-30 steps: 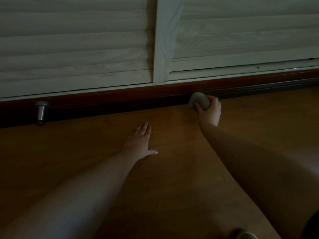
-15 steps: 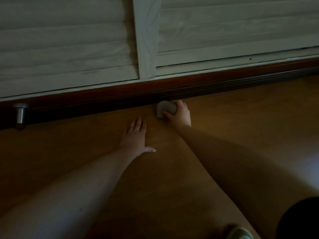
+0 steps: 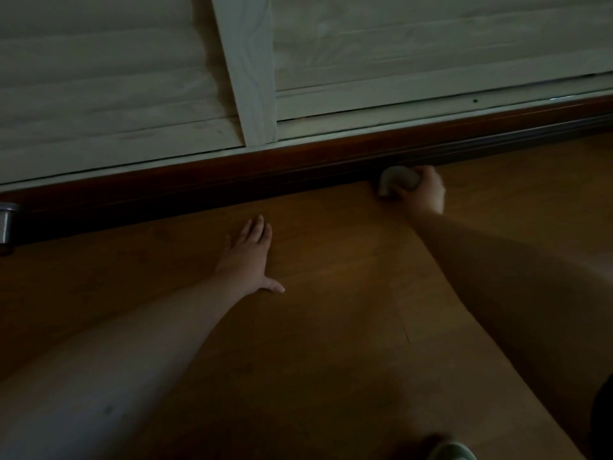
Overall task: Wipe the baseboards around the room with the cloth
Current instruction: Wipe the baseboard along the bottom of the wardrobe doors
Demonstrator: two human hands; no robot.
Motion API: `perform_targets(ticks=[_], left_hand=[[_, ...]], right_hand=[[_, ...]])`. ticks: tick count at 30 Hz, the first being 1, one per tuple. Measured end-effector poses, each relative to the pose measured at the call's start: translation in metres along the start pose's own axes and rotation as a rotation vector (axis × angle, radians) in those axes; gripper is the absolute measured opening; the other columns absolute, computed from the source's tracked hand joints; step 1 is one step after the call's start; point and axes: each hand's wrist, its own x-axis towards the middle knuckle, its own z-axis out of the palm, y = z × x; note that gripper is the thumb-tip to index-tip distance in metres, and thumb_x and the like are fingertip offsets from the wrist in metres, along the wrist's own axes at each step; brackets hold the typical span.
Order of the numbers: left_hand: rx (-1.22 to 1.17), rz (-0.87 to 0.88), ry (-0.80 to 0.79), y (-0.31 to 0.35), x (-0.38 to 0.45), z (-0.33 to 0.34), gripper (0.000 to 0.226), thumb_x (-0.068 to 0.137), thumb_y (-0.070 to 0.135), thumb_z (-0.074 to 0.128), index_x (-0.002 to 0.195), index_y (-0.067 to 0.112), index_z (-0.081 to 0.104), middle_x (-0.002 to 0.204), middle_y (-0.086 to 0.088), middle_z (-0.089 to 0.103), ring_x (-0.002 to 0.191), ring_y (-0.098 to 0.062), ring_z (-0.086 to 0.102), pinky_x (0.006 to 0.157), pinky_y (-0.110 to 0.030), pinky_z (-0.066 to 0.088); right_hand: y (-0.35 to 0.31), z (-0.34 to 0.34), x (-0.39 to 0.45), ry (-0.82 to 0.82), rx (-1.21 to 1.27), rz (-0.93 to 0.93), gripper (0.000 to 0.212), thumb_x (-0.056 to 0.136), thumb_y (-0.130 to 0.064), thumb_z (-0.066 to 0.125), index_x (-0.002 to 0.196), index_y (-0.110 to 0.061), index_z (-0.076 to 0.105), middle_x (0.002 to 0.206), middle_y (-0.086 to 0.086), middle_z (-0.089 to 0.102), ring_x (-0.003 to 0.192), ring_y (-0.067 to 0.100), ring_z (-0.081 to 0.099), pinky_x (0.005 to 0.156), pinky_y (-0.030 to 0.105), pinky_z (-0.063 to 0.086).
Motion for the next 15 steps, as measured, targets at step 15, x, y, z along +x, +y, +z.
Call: perform_targets(ticks=[15], left_hand=[[0.006,-0.002,0.010,0.000,-0.001,-0.002,0.135,0.067,0.070,0.074,0.156,0.017,-0.013,0.161,-0.003,-0.028,0.149,-0.024,-0.021,0.122,-0.055,0.002]], right_hand=[[-0.033,0.051,-0.067,-0.188,0.059,-0.231,0.054,0.079,-0.027,0.081,0.125,-0.015,0.055,0.124,0.003,0.054,0.109,0.009,0.049,0.089,0.021,0.038]])
